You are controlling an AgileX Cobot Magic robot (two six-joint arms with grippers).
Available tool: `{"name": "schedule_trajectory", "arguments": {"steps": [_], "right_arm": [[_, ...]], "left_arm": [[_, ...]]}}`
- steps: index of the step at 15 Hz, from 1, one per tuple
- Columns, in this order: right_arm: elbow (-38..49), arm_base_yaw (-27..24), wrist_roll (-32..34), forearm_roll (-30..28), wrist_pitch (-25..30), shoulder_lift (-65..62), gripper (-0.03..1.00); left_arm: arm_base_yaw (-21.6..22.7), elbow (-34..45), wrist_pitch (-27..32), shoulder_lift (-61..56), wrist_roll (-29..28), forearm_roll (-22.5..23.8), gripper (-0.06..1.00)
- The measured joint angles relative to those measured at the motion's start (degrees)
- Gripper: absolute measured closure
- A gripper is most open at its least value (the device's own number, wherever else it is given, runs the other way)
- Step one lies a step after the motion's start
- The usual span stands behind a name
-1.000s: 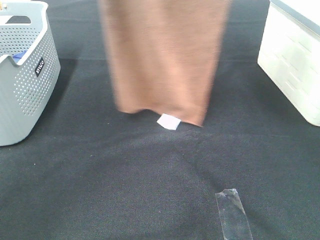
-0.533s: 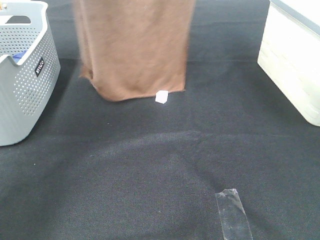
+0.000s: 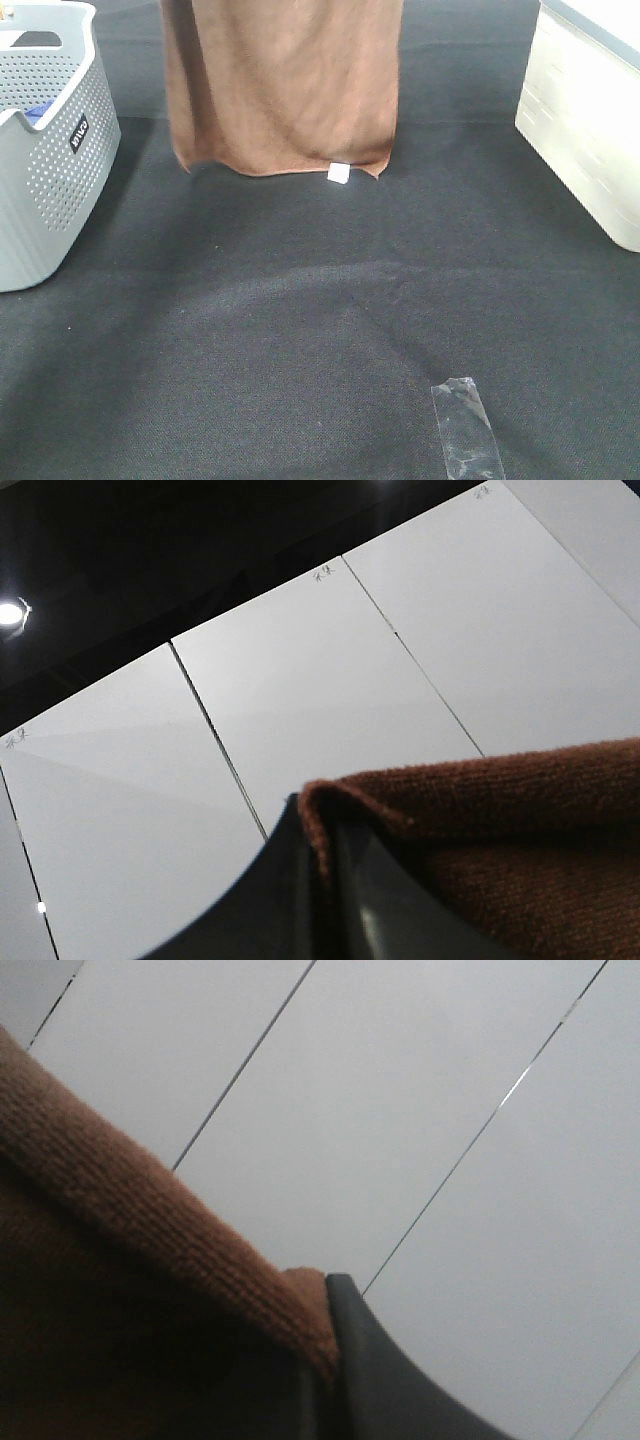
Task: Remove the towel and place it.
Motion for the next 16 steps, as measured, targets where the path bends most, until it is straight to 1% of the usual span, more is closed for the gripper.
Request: {"name": "schedule_trajectory", "arguments": {"steps": [2, 4, 6, 9, 11, 12, 13, 14, 15, 16], "right_arm": [[-3.7, -1.5, 0.0, 2.2, -2.0, 2.5, 0.96], [-5.2, -1.9, 0.0, 3.4, -3.8, 4.0, 0.96], [-6.4, -1.9, 0.0, 3.8, -5.7, 5.3, 0.96], [-6.5, -1.9, 0.0, 3.8, -6.1, 5.8, 0.96], [-6.6, -1.9, 0.0, 3.8, -6.4, 5.8, 0.96], [-6.6, -1.9, 0.0, 3.8, -6.4, 5.8, 0.96], [-6.6, -1.9, 0.5, 4.0, -6.0, 5.8, 0.96], [-6.6, -2.1, 2.2, 4.2, -5.4, 6.2, 0.96], [-6.4, -2.1, 10.1, 5.6, 1.1, 7.2, 0.96], [-6.1, -2.1, 11.8, 6.0, 3.8, 7.3, 0.96]], "left_arm": [[0.3, -8.7, 2.6, 5.2, 0.0, 0.2, 0.94], [1.1, -15.6, 5.7, 9.8, -0.3, 0.3, 0.94], [2.1, -19.8, 8.4, 12.6, -2.3, 0.3, 0.94], [3.7, -21.4, 9.6, 13.7, -8.1, 1.6, 0.94], [3.7, -21.7, 10.6, 13.7, -10.1, 3.7, 0.94], [3.7, -21.7, 12.7, 13.7, -10.3, 5.0, 0.94], [3.7, -21.8, 16.7, 13.7, -10.3, 6.0, 0.94], [3.7, -21.8, 22.6, 13.7, -10.5, 6.5, 0.94], [3.0, -21.8, 40.5, 13.1, -10.5, 6.4, 0.94], [2.6, -21.8, 45.6, 12.8, -10.5, 6.0, 0.94]]}}
